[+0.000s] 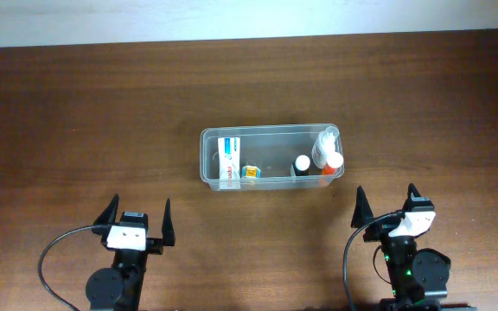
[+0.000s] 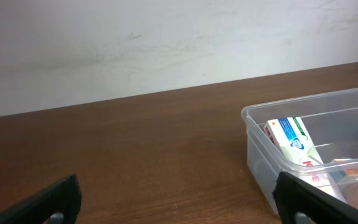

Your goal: Pack container

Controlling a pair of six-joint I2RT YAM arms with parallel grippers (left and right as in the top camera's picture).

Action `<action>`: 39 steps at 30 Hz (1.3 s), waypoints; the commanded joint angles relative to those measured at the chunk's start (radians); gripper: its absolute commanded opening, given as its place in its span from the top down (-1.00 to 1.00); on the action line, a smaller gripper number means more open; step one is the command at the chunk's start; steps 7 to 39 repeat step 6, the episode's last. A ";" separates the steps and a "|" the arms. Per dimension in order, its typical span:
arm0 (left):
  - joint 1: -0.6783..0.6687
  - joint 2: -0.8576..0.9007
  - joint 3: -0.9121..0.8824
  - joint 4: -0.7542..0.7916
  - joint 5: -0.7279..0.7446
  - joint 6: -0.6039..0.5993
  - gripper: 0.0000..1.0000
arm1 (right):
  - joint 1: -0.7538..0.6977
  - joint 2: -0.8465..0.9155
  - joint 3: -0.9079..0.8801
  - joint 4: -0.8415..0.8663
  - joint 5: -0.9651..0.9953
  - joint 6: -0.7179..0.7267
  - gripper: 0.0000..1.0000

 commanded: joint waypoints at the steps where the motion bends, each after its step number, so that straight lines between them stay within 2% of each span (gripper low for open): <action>1: 0.005 -0.005 -0.006 -0.001 0.011 0.009 -0.99 | 0.006 -0.010 -0.006 -0.003 -0.006 0.000 -0.97; 39: 0.005 -0.005 -0.006 -0.001 0.011 0.009 -0.99 | 0.006 -0.010 -0.006 -0.003 -0.006 0.000 -0.97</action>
